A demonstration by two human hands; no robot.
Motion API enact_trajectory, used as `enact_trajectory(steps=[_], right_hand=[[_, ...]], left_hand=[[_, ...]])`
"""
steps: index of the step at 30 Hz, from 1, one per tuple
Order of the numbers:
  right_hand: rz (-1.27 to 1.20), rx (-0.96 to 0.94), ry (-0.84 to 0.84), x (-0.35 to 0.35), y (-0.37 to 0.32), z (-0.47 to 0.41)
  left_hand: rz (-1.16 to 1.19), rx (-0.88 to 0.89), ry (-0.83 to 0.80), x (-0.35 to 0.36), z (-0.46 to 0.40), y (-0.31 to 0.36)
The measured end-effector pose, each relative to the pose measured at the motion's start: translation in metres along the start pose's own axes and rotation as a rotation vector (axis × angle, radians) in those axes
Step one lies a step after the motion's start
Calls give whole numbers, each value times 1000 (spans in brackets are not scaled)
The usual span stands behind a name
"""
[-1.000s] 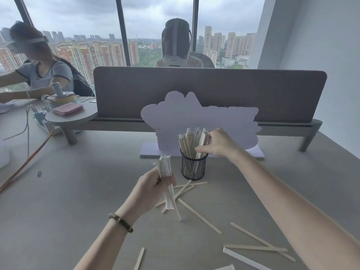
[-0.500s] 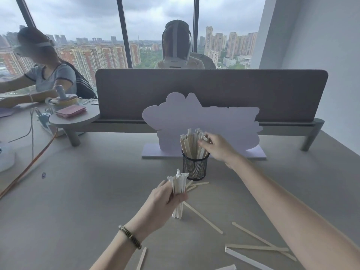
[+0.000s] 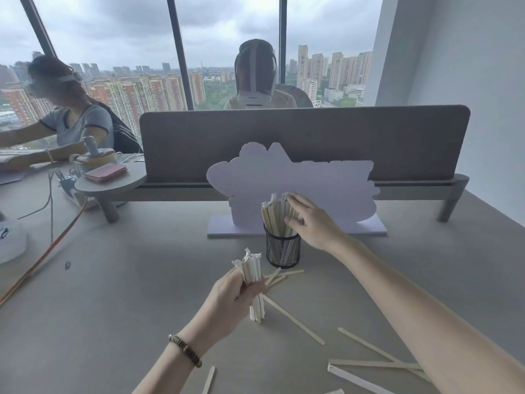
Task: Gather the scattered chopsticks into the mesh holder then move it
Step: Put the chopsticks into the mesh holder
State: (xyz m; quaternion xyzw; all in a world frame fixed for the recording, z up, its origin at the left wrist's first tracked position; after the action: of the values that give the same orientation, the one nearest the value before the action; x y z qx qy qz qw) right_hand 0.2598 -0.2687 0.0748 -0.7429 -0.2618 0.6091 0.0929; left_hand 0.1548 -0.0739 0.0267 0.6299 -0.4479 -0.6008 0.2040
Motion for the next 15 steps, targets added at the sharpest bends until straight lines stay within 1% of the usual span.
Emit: enact_trajectory(steps=[2, 3, 6, 7, 8, 11, 15], right_hand=[[-91, 43, -36, -1, 1, 1], [-189, 68, -46, -2, 1, 3], [-601, 168, -27, -2, 7, 14], [-702, 204, -12, -2, 12, 18], [-761, 239, 9, -2, 17, 23], [-830, 301, 56, -4, 34, 38], [-954, 363, 89, -11, 55, 61]], left_hand=[[46, -47, 21, -3, -2, -5], [47, -64, 44, -7, -4, -6], [54, -86, 127, -20, -12, -6], [74, -93, 158, -24, -16, -5], [87, -103, 190, -29, -19, -4], [109, -113, 280, -43, -29, 0], [143, -63, 314, -52, -49, 20]])
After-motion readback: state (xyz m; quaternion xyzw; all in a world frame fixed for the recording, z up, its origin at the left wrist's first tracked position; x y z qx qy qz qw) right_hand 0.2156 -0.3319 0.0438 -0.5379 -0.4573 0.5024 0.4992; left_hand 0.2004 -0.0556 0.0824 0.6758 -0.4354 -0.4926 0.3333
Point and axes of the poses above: each hand's wrist, its own z-axis away from the middle knuckle, its own x-axis out of the palm, y = z × x, the point moved 9 cm from there along -z, towards the middle knuckle, and after that the axes turned 2 degrees about x, right-handed, at the moved point
